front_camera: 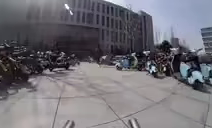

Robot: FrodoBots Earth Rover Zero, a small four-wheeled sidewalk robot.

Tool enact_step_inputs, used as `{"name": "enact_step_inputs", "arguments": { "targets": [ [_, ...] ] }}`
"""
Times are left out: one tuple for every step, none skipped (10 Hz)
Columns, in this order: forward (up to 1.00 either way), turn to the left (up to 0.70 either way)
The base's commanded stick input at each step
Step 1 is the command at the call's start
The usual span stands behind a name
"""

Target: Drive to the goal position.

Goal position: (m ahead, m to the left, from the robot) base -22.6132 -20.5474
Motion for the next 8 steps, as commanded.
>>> {"name": "enact_step_inputs", "arguments": {
  "targets": [
    [0.0,-0.45],
    [0.0,-0.45],
    [0.0,-0.45],
    [0.0,-0.45],
    [0.0,-0.45],
    [0.0,-0.45],
    [0.0,-0.45],
    [0.0,-0.45]
  ]
}}
